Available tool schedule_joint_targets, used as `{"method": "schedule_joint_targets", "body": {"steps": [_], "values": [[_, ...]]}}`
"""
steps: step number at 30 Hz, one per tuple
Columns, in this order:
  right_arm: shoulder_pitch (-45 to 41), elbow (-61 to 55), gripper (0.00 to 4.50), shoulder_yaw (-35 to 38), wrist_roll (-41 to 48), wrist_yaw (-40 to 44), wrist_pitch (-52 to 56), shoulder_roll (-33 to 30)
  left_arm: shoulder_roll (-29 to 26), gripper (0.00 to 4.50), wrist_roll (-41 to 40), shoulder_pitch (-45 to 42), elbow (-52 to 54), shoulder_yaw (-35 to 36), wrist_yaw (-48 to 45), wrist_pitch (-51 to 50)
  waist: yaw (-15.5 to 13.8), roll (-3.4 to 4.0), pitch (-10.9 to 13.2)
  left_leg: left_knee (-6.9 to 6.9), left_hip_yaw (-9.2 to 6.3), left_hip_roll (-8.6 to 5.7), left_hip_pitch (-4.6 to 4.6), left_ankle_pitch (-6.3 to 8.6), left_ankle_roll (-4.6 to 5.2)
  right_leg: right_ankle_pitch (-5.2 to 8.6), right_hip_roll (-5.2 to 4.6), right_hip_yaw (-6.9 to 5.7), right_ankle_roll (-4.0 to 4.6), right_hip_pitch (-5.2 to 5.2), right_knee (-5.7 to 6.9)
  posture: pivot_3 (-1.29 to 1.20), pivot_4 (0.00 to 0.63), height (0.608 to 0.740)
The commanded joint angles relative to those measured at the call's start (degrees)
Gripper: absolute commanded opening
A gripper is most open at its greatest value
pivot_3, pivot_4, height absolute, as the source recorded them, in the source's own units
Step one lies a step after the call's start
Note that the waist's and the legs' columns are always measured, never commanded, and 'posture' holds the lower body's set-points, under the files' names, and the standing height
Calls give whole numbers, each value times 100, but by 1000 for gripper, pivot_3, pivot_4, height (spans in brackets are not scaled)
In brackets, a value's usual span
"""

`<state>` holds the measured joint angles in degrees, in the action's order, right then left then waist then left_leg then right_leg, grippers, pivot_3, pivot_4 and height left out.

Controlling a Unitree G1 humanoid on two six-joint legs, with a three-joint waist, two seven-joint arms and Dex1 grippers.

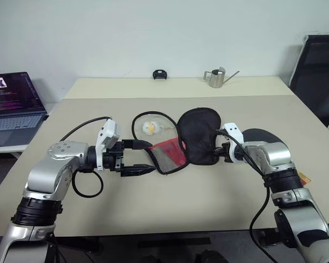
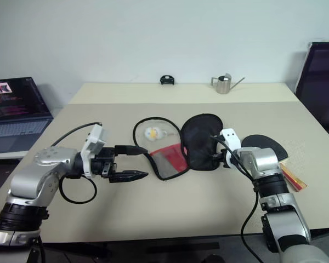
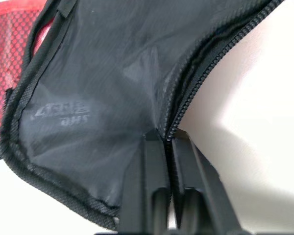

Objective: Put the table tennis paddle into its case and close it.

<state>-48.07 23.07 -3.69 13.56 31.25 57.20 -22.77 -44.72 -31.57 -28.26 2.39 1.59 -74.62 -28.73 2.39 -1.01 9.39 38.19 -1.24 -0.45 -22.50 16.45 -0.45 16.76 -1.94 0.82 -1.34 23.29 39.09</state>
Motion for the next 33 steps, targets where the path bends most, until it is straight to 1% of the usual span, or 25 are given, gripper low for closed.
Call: {"method": "schedule_joint_targets", "body": {"steps": [1, 7, 12, 14, 18, 19, 22, 25, 26, 28, 29, 33], "values": [[-183, 145, 1361, 27, -157, -1, -301, -118, -40, 4500, -106, -19, 173, 86, -25, -31, -5, 0, 0, 1, 0, 0, 0, 0, 0, 0, 0, 0, 0, 0, 0, 0, 150, 740], [-228, 285, 3464, 110, -272, 30, -508, -335, -31, 4500, -100, -4, 185, 98, -4, -41, -13, 0, 0, 2, -1, 0, -1, 0, 0, 0, -1, -1, 0, 0, 0, 0, 150, 740], [-150, -148, 3464, 328, -103, 377, -684, -760, 96, 4500, -108, -80, 145, 58, 55, -48, -52, 1, 0, 3, -1, -1, -5, 0, 0, 0, -1, -1, 0, 0, -2, 0, 150, 740], [-43, -524, 3464, 494, 94, 629, -665, -979, 156, 4500, -98, -103, 165, 46, 91, -61, -57, 1, 0, 3, -1, 0, -6, 0, 0, 0, 0, -2, 0, 0, -3, 0, 150, 740], [567, -1464, 3464, 1144, 489, 1006, -683, -1643, 445, 4500, 49, -384, 124, -72, 460, -117, -95, -1, 0, 6, -9, 0, -15, 1, 1, 0, 0, -11, 0, 0, -6, 0, 150, 740], [661, -1572, 3464, 1214, 529, 1022, -708, -1709, 470, 4500, 52, -405, 132, -83, 482, -109, -100, 0, 0, 9, -10, -1, -19, 1, 1, 0, 0, -11, 0, 0, -7, 0, 150, 740], [1273, -1835, 3464, 1619, 625, 1305, -825, -2245, 644, 4500, 64, -648, 204, -297, 533, -167, -111, -1, 0, 18, -10, -2, -22, 1, 2, -1, -1, -10, -3, 0, -5, 0, 150, 740], [1834, -2065, 3464, 1991, 816, 1522, -759, -2646, 803, 4500, 159, -886, 236, -539, 589, -186, -114, -1, 0, 30, -11, -3, -27, 2, 3, -2, -1, -11, -4, -1, -1, 0, 150, 740], [2026, -2117, 3860, 2099, 845, 1592, -787, -2758, 864, 4500, 181, -965, 241, -610, 603, -199, -113, 0, 0, 33, -11, -3, -27, 2, 3, -3, 0, -10, -5, -1, 0, 0, 150, 740], [2405, -2201, 4374, 2245, 819, 1653, -864, -2968, 967, 4500, 215, -1098, 250, -735, 602, -209, -106, -1, 0, 45, -11, -2, -28, 2, 4, -4, 1, -9, -7, -4, 6, 0, 150, 740], [2560, -2187, 4480, 2301, 763, 1605, -925, -3039, 1006, 4500, 217, -1145, 258, -786, 580, -211, -88, 0, 0, 50, -12, -1, -27, 3, 5, -5, 3, -9, -8, -7, 6, 0, 150, 740], [3045, -2143, 4480, 2494, 786, 1670, -1012, -3224, 1131, 4500, 252, -1284, 286, -965, 522, -217, -51, 0, 0, 60, -2, 0, -15, 4, 6, -7, 8, 8, -11, -9, 28, 0, 150, 740]]}}
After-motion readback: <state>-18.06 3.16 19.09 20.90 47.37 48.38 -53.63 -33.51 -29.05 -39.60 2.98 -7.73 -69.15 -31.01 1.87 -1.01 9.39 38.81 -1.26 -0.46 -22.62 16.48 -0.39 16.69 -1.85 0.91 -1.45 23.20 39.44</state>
